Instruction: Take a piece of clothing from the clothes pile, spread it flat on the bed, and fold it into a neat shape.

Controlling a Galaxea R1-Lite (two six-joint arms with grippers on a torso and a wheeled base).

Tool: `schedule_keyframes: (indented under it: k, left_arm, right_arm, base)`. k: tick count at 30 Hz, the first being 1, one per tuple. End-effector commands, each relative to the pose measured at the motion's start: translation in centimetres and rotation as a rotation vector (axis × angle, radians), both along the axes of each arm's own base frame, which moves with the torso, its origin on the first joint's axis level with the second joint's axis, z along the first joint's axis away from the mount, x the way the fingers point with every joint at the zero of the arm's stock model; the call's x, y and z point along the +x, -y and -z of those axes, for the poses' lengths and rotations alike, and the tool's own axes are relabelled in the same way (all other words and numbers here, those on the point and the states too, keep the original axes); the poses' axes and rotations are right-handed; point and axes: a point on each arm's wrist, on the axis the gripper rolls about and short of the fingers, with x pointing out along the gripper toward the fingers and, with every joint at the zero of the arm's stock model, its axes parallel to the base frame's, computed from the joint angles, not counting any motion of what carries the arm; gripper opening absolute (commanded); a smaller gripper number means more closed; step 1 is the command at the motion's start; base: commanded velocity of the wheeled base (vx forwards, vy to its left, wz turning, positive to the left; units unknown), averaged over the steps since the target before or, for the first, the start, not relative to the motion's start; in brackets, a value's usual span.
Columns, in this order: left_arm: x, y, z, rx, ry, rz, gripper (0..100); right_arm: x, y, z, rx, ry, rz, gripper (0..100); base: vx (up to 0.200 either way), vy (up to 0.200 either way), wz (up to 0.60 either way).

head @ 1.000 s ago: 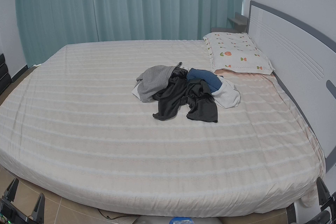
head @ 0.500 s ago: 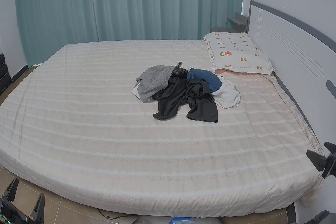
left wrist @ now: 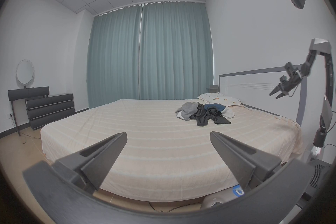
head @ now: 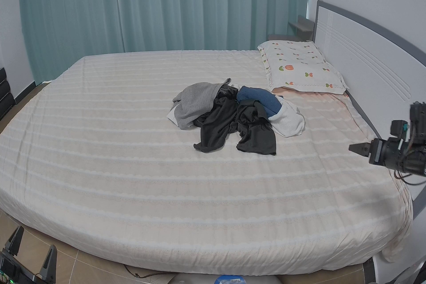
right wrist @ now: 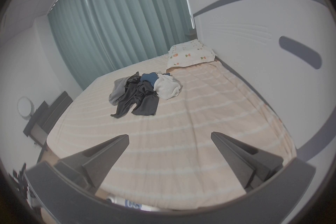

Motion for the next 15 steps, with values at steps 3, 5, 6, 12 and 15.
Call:
schedule_keyframes:
  k: [3, 5, 6, 12, 15]
  left_arm:
    - [0.0, 0.0, 0.4, 0.000, 0.003, 0.000, 100]
    - [0.0, 0.0, 0.4, 0.000, 0.003, 0.000, 100]
    - [0.0, 0.0, 0.4, 0.000, 0.003, 0.000, 100]
    - [0.0, 0.0, 0.5, 0.000, 0.000, 0.000, 100]
    - [0.0, 0.0, 0.4, 0.000, 0.003, 0.000, 100]
  right_arm:
    - [16.6, -6.1, 10.4, 0.090, -0.096, 0.055, 100]
    - [17.7, -6.7, 11.3, 0.090, -0.094, 0.048, 100]
    - [18.2, -7.0, 11.8, 0.090, -0.093, 0.043, 100]
    - [20.4, -9.1, 13.6, 0.093, -0.071, 0.009, 100]
    - [21.4, -10.6, 14.8, 0.097, -0.061, -0.018, 100]
  base:
    - [0.000, 0.000, 0.00]
    - [0.000, 0.000, 0.00]
    - [0.000, 0.000, 0.00]
    - [0.000, 0.000, 0.00]
    - [0.000, 0.000, 0.00]
